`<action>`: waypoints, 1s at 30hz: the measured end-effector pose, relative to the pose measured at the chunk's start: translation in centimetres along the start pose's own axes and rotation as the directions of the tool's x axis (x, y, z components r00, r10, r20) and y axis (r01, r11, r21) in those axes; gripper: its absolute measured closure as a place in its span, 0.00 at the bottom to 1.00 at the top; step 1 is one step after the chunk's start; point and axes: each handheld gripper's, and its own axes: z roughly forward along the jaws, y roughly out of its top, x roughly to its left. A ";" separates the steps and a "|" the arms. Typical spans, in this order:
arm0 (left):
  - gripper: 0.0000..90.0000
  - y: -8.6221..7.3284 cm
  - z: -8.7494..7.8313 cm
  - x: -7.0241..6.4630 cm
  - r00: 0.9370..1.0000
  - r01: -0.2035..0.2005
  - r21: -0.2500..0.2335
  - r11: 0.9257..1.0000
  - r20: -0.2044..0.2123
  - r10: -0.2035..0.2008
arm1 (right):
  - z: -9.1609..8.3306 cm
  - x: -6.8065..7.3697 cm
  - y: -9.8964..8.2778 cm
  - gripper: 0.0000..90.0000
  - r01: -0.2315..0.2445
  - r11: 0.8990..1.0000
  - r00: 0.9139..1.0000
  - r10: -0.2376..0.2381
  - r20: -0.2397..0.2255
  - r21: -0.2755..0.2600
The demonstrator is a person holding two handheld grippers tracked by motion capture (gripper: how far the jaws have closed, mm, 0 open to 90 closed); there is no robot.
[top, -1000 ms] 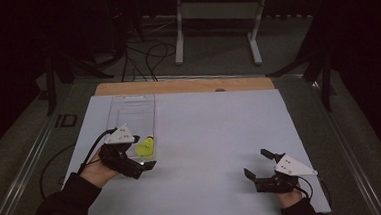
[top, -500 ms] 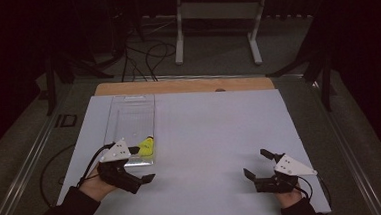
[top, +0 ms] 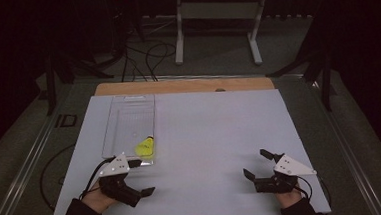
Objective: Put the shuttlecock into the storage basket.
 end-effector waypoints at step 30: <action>0.00 -4.0 0.1 0.0 0.996 0.023 -0.043 0.999 -0.086 -0.027 | 0.0 0.1 -0.2 0.10 0.015 1.000 1.000 -0.015 0.010 0.022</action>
